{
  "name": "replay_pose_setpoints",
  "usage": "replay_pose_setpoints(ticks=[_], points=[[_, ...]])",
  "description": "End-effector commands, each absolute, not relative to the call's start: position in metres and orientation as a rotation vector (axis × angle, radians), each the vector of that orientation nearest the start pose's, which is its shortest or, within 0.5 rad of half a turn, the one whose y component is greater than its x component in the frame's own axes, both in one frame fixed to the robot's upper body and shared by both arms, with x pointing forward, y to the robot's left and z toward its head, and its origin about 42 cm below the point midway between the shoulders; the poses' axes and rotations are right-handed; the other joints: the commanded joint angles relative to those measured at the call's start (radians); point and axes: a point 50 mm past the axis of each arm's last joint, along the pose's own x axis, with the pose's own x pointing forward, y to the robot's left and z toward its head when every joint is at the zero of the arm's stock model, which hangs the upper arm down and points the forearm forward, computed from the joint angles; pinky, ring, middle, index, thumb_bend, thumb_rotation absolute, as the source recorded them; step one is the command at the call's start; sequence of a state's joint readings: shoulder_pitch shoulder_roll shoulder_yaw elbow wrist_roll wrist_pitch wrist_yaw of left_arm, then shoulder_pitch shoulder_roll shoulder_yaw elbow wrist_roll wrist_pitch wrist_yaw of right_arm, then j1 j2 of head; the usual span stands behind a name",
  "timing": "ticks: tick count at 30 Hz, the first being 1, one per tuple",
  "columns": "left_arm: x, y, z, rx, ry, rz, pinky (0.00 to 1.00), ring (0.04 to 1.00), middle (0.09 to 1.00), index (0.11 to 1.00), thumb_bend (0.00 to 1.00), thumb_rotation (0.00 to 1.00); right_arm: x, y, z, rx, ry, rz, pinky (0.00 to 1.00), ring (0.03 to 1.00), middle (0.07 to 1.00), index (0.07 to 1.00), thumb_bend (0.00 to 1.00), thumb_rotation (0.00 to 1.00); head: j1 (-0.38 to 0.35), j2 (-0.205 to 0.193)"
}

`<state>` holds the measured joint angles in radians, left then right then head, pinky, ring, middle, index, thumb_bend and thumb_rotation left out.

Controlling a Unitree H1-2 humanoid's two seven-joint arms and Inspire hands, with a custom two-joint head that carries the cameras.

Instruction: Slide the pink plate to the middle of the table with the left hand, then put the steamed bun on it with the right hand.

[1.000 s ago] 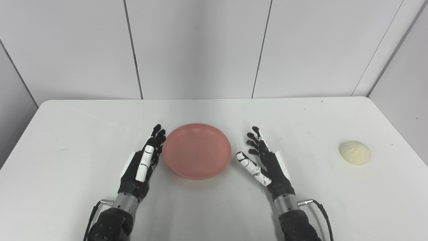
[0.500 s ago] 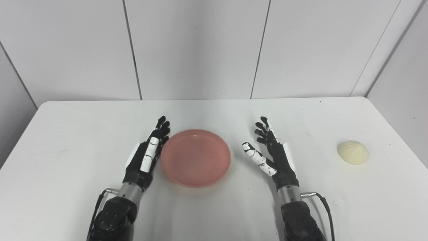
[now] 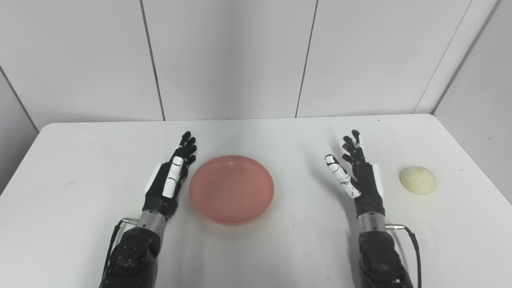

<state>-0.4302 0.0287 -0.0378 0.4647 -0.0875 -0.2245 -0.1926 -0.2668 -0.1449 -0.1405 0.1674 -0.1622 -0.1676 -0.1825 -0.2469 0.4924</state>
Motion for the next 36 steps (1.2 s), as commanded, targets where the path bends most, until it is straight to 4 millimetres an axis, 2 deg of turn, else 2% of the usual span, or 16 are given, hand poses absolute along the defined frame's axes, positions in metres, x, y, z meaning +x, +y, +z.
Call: replay_pose_setpoints(ticks=[1, 4, 5, 7, 9, 14, 19, 22, 26, 31, 36], points=[[0.406, 0.173, 0.111, -0.017, -0.161, -0.299, 1.0, 1.0, 1.0, 1.0, 0.67, 1.0, 0.379, -0.296, 0.188, -0.3, -0.429, -0.307, 0.9, 0.906, 0.909, 0.968, 0.57, 0.66, -0.013, -0.002], [0.406, 0.175, 0.11, -0.017, -0.164, -0.298, 1.0, 1.0, 1.0, 1.0, 0.66, 1.0, 0.378, -0.308, 0.2, -0.351, -0.451, -0.347, 0.91, 0.91, 0.901, 0.972, 0.58, 0.69, -0.037, -0.005], [0.406, 0.177, 0.11, -0.016, -0.164, -0.299, 1.0, 1.0, 1.0, 1.0, 0.66, 1.0, 0.377, -0.313, 0.206, -0.364, -0.456, -0.361, 0.91, 0.917, 0.903, 0.971, 0.58, 0.67, -0.042, -0.006], [0.406, 0.18, 0.111, -0.013, -0.164, -0.301, 1.0, 1.0, 1.0, 1.0, 0.66, 1.0, 0.375, -0.325, 0.218, -0.415, -0.46, -0.393, 0.84, 0.882, 0.89, 0.949, 0.56, 0.57, -0.055, -0.007], [0.407, 0.183, 0.11, -0.004, -0.167, -0.3, 1.0, 1.0, 1.0, 1.0, 0.66, 1.0, 0.374, -0.333, 0.225, -0.454, -0.456, -0.408, 0.8, 0.841, 0.888, 0.944, 0.56, 0.53, -0.066, -0.007], [0.409, 0.192, 0.11, 0.011, -0.165, -0.3, 1.0, 1.0, 1.0, 1.0, 0.66, 1.0, 0.364, -0.373, 0.255, -0.563, -0.459, -0.487, 0.81, 0.86, 0.862, 0.92, 0.62, 0.5, -0.093, -0.009], [0.41, 0.197, 0.107, 0.016, -0.174, -0.296, 1.0, 1.0, 1.0, 1.0, 0.65, 1.0, 0.353, -0.392, 0.273, -0.591, -0.434, -0.559, 0.74, 0.819, 0.848, 0.899, 0.61, 0.45, -0.127, -0.012], [0.41, 0.201, 0.107, 0.021, -0.168, -0.301, 1.0, 1.0, 1.0, 1.0, 0.62, 1.0, 0.345, -0.405, 0.283, -0.626, -0.401, -0.612, 0.75, 0.82, 0.837, 0.897, 0.64, 0.44, -0.165, -0.015], [0.413, 0.208, 0.107, 0.025, -0.165, -0.315, 1.0, 1.0, 1.0, 1.0, 0.59, 1.0, 0.341, -0.413, 0.289, -0.65, -0.351, -0.666, 0.74, 0.809, 0.827, 0.886, 0.67, 0.44, -0.239, -0.021], [0.418, 0.212, 0.103, 0.007, -0.142, -0.326, 1.0, 1.0, 1.0, 1.0, 0.62, 1.0, 0.34, -0.415, 0.288, -0.673, -0.28, -0.705, 0.73, 0.805, 0.816, 0.878, 0.7, 0.44, -0.277, -0.034], [0.421, 0.218, 0.102, -0.003, -0.12, -0.332, 1.0, 1.0, 1.0, 1.0, 0.61, 1.0, 0.34, -0.412, 0.289, -0.647, -0.24, -0.702, 0.69, 0.785, 0.814, 0.83, 0.72, 0.35, -0.32, -0.031]])
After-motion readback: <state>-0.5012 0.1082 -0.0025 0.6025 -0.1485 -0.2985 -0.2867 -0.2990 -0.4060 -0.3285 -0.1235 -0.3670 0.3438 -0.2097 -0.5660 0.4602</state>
